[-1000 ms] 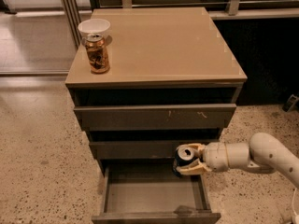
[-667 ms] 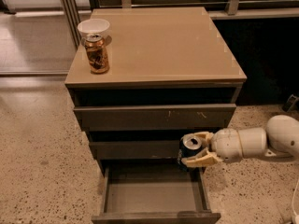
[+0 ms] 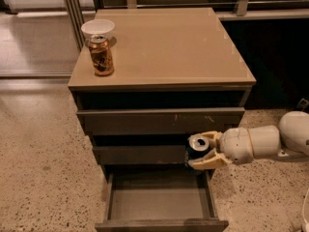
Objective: Pick pepsi can from bottom drawer and place on counter
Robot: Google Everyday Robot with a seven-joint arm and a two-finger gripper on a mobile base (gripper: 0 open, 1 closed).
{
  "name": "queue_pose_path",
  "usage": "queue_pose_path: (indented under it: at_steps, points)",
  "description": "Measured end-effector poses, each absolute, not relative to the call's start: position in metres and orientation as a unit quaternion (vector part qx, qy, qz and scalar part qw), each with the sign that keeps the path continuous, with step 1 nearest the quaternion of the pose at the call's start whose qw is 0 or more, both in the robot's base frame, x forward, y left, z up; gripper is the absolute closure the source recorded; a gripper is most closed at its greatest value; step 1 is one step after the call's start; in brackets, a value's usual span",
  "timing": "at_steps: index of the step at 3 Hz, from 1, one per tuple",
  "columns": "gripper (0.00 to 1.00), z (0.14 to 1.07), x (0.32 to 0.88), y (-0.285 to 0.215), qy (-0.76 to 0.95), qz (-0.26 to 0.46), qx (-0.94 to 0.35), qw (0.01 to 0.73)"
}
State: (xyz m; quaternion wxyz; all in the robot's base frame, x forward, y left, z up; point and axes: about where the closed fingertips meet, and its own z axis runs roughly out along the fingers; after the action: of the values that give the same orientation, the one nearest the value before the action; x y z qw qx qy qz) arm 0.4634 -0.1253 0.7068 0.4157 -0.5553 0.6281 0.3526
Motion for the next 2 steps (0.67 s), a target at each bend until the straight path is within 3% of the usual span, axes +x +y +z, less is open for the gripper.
queue_pose_path:
  at_steps: [2]
  points:
    - [1.00, 0.804, 0.469, -0.122, 0.630, 0.355, -0.550, 0.418]
